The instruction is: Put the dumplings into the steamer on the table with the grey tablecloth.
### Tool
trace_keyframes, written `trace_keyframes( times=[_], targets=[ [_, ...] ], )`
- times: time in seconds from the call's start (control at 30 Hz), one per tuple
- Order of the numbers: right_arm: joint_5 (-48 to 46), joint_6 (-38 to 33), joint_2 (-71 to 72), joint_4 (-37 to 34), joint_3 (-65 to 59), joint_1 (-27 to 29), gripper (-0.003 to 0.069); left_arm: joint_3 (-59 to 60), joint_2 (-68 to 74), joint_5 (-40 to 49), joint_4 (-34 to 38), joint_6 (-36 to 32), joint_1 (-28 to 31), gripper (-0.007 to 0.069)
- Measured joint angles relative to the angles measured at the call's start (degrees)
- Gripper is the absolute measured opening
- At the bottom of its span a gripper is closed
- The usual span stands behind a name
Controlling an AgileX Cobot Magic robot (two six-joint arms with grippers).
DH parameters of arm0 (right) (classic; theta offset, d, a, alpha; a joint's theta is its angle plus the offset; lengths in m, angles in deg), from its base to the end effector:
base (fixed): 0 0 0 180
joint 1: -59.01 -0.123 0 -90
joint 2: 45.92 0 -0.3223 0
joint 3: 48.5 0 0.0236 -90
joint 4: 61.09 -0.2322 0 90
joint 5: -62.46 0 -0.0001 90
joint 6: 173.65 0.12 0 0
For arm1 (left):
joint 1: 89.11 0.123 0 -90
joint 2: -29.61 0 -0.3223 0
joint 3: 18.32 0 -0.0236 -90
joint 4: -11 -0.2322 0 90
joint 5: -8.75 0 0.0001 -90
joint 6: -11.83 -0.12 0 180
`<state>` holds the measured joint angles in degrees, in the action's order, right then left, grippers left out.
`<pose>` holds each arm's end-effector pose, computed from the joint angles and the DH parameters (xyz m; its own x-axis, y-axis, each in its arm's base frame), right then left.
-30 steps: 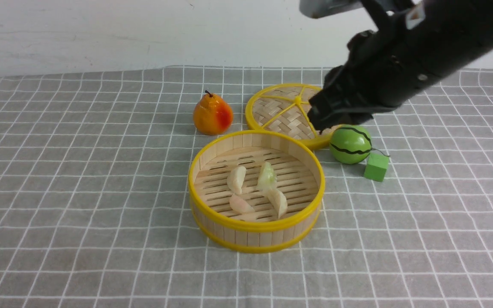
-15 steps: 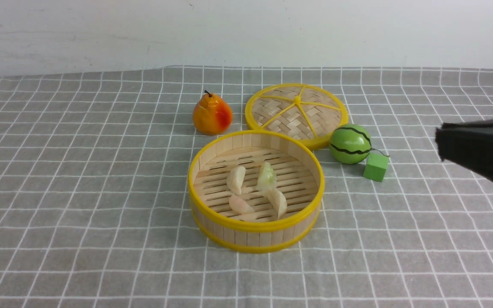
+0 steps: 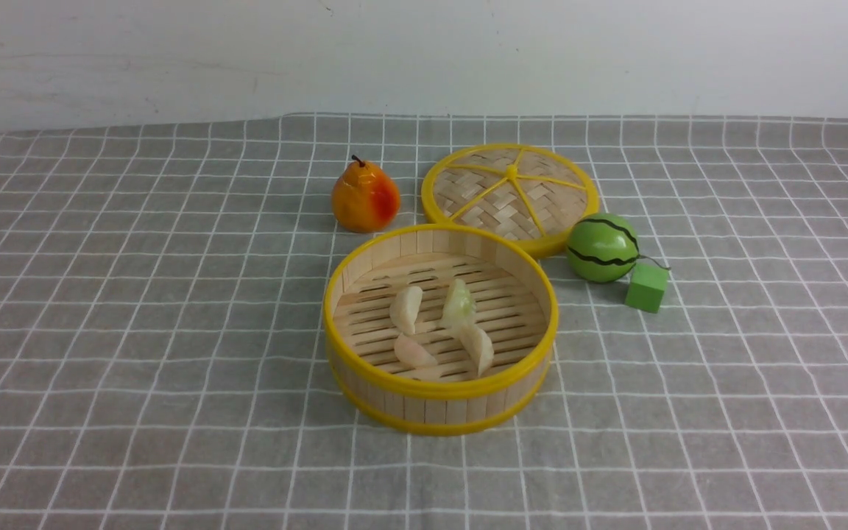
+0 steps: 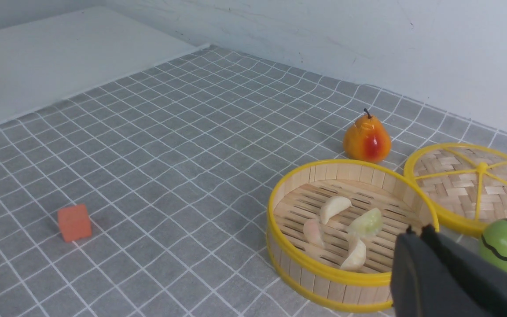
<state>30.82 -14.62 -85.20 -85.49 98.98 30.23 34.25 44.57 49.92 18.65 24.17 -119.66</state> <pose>0.0564 0.0607 0.3994 -0.1704 -0.0908 -0.9812 -0.6560 0.7535 0.0442 0.0011 -0.0129 0.2788 -0.4387 -0.1007 -0.8930 0.4646 0.8252 -0.3213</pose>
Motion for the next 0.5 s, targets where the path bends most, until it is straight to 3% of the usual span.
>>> trace_keyframes(
  times=[0.23,0.37,0.5],
  targets=[
    [3.96,0.00,0.38,1.74,-2.82,0.00,-0.0010,0.00,0.00,0.00,0.00,0.00,0.00,0.0085],
    [16.53,0.34,4.30,2.21,-13.53,1.55,-0.0011,0.00,0.00,0.00,0.00,0.05,0.00,0.0090],
    [30.83,7.27,14.27,5.60,-30.35,9.97,-0.0010,0.00,0.00,0.00,0.00,0.05,0.00,0.0092]
  ],
)
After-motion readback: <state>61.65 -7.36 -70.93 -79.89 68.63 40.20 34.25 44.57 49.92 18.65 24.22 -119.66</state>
